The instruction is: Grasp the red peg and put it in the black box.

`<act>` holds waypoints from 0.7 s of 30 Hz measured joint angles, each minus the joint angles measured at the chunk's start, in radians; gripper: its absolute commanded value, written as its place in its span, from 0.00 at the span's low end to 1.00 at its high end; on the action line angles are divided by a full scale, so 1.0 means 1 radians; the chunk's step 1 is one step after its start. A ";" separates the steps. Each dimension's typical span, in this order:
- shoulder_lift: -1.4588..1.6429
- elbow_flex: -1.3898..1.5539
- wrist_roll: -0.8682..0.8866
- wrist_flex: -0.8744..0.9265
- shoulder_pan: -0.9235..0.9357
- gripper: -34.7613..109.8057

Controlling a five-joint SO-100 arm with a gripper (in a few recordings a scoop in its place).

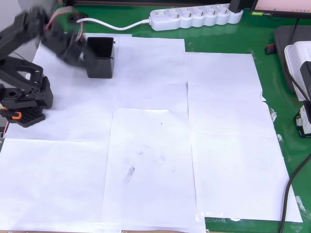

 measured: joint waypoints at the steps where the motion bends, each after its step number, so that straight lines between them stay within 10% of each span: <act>1: -0.054 -0.080 -0.021 -0.009 0.003 0.24; 21: -0.462 -0.476 -0.186 0.097 0.133 0.24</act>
